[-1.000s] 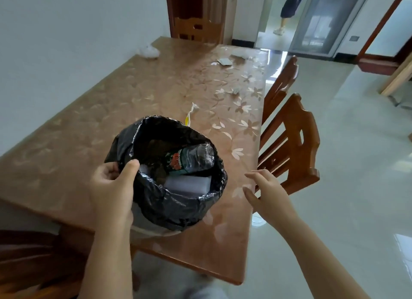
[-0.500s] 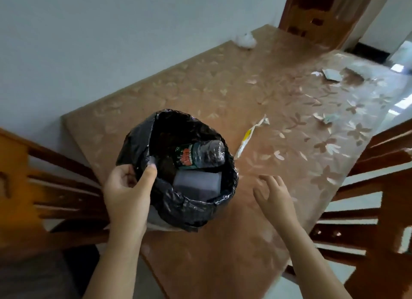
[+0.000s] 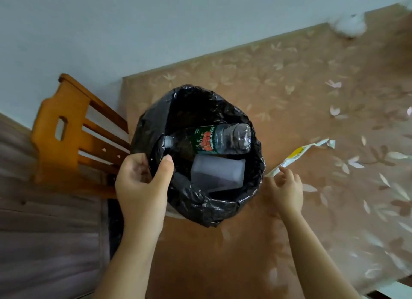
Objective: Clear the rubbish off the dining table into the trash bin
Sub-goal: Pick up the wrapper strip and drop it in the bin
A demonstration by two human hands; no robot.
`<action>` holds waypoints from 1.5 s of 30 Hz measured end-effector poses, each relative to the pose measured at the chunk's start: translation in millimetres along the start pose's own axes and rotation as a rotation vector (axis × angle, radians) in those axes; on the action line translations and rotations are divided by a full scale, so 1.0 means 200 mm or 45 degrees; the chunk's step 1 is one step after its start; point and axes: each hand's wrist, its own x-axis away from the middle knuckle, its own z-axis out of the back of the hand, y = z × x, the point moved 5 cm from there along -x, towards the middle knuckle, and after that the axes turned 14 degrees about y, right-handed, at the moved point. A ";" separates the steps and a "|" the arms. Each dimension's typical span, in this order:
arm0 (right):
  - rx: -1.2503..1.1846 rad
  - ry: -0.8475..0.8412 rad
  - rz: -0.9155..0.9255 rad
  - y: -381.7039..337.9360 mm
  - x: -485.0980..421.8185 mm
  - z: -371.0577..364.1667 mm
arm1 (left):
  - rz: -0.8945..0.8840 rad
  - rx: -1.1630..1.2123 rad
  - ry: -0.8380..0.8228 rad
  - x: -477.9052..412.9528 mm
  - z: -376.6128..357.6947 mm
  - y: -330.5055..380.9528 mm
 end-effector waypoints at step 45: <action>-1.030 0.094 0.291 -0.56 0.56 0.77 | 0.142 0.186 -0.068 0.08 0.49 -0.03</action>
